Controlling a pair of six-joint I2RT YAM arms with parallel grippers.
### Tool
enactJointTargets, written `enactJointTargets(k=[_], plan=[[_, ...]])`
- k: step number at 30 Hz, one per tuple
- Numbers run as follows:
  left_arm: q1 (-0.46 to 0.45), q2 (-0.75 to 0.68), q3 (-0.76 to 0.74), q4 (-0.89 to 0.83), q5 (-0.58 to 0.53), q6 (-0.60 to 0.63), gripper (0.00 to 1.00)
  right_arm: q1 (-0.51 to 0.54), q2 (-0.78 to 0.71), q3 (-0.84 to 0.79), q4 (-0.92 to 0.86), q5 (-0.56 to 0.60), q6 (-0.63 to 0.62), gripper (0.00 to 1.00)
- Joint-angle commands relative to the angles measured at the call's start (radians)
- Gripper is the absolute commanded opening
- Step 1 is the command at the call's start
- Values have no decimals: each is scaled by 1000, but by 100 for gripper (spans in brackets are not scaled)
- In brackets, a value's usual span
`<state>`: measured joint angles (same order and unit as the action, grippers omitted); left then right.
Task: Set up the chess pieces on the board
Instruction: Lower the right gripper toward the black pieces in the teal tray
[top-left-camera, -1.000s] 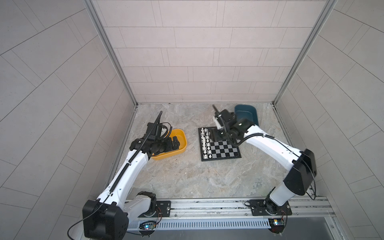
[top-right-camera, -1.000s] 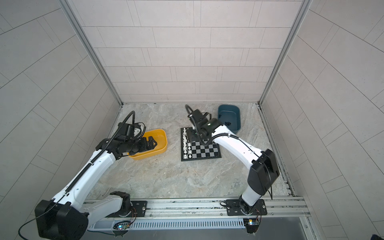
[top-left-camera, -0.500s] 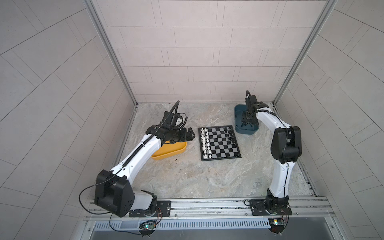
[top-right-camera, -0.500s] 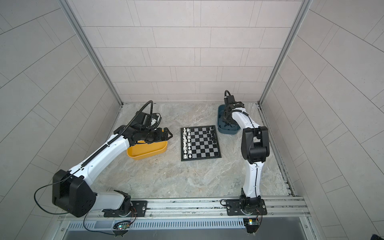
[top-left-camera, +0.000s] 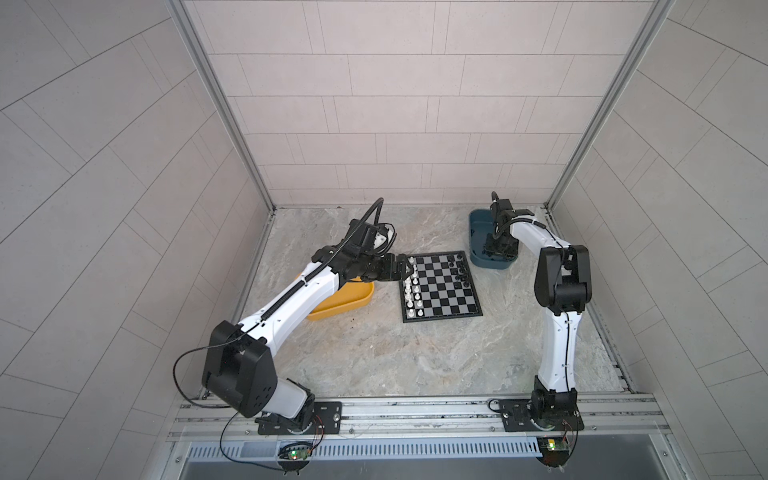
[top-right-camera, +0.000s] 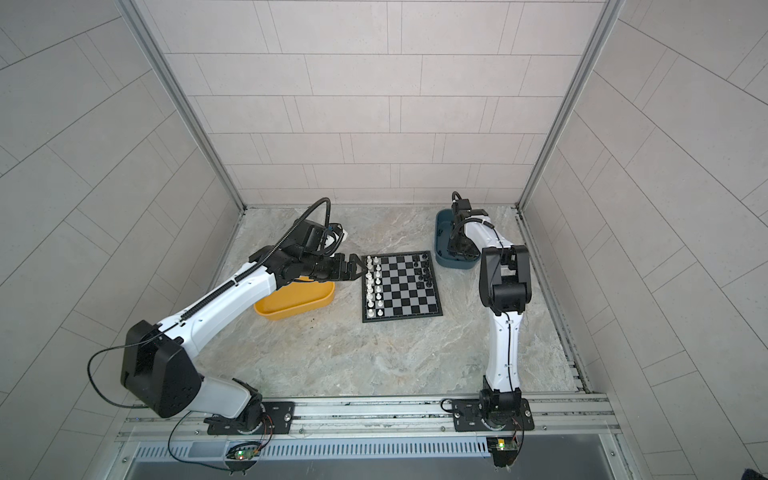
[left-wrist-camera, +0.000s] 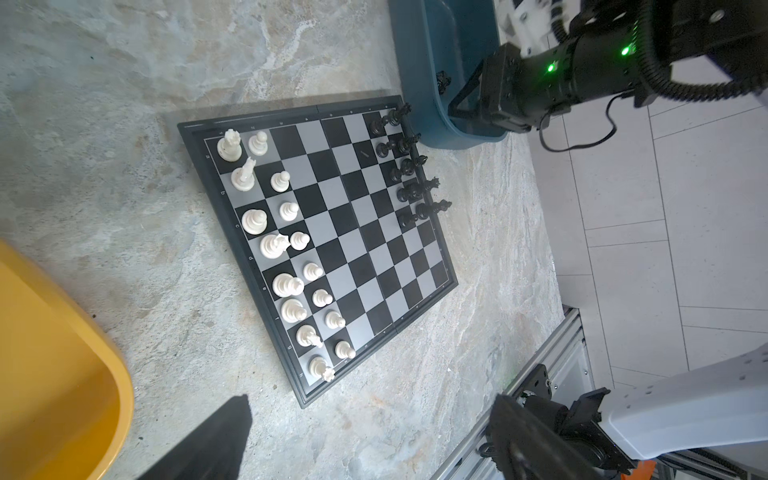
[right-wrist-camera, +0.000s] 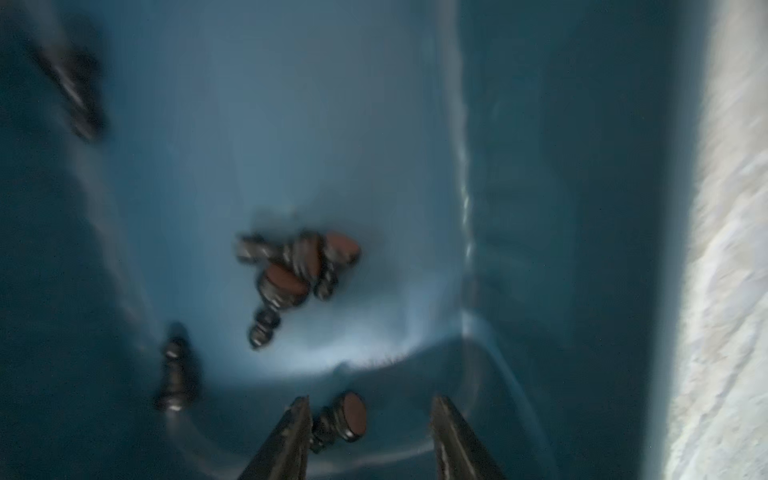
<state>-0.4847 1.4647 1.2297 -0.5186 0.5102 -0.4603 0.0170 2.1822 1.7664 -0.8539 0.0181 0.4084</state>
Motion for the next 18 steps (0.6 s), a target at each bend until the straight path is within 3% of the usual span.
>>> enactJointTargets(k=[1,12,18], plan=[[2,-13,-7,15,15,3,96,-2,-97,-73,-58,-26,-15,48],[6,-77,-58,-26,14,34,97,-12,-459,-583,21,-65,6,52],[15,-117,-66,-84,6,57,97,-32,-682,-860,70,-191,83,53]])
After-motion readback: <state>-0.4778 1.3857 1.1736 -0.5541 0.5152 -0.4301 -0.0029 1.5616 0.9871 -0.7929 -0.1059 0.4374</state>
